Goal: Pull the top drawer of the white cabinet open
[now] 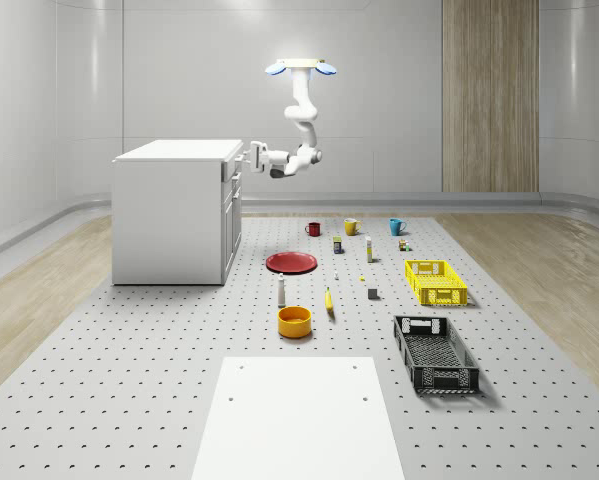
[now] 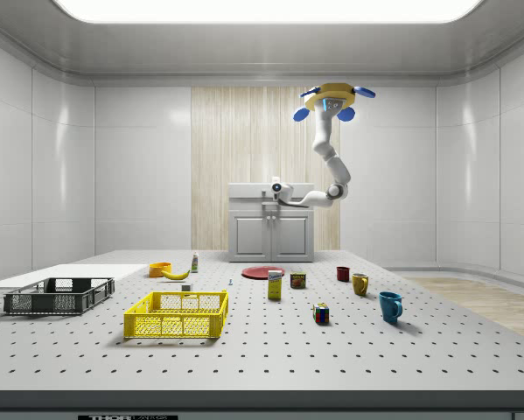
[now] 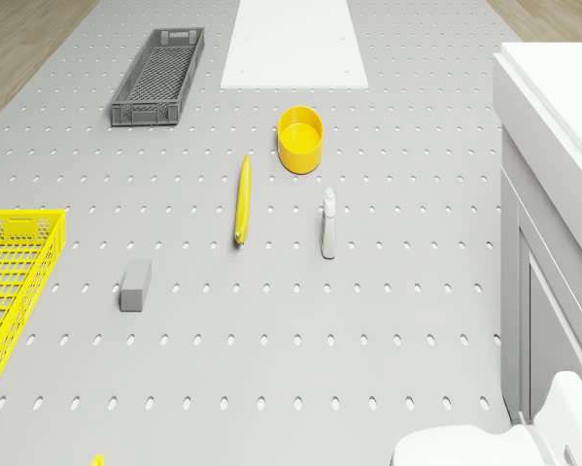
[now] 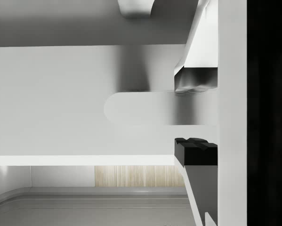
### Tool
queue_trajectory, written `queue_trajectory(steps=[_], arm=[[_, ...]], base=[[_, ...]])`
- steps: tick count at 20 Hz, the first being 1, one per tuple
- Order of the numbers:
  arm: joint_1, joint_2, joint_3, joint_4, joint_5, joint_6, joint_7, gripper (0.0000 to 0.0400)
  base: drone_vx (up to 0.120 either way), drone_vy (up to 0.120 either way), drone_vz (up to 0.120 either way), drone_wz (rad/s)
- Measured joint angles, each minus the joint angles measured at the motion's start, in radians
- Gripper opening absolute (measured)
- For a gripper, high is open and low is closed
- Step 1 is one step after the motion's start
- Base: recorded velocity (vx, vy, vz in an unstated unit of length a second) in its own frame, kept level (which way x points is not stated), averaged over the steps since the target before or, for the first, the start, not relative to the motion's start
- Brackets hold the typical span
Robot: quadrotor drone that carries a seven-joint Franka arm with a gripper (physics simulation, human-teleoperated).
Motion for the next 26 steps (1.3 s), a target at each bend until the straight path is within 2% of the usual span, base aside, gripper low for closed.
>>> queue_trajectory(steps=[11,14,17,21,26], arm=[[-0.045,-0.066,-0.058,-0.065,-0.033,-0.080,-0.026,0.0107],[-0.055,-0.081,-0.073,-0.076,-0.048,-0.098,-0.023,0.0203],[-0.061,-0.089,-0.082,-0.083,-0.057,-0.109,-0.022,0.0257],[-0.060,-0.082,-0.073,-0.079,-0.047,-0.103,-0.026,0.0287],[-0.054,-0.063,-0.046,-0.062,-0.021,-0.082,-0.032,0.0300]], base=[[0.000,0.000,0.000,0.000],[0.000,0.000,0.000,0.000],[0.000,0.000,0.000,0.000],[0.000,0.000,0.000,0.000],[0.000,0.000,0.000,0.000]])
